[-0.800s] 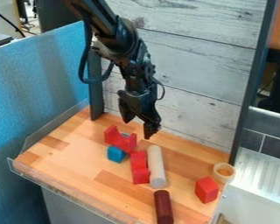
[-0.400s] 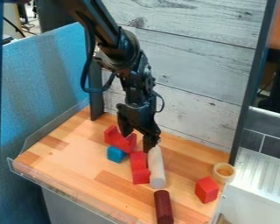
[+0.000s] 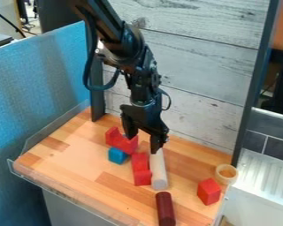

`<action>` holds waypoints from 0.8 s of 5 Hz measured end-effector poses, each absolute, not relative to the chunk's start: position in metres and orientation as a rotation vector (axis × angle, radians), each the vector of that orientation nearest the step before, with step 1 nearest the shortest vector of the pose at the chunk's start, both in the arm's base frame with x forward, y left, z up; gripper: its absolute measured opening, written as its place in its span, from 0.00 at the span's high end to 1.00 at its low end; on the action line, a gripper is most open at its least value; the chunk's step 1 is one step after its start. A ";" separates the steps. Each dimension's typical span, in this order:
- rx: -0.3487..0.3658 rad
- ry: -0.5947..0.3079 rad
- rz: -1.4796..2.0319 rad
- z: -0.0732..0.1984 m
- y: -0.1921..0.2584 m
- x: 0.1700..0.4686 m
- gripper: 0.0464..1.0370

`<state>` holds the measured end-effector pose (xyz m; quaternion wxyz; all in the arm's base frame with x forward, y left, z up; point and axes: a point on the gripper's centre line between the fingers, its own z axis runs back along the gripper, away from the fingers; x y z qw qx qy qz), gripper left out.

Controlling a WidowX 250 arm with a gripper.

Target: Take the cylinder and put into red pentagon

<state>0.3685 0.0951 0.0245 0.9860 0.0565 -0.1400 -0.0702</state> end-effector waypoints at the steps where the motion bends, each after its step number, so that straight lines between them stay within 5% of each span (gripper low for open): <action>1: 0.106 -0.286 -0.111 0.030 0.089 0.368 0.04; 4: 0.097 -0.249 0.180 0.023 0.082 0.369 0.04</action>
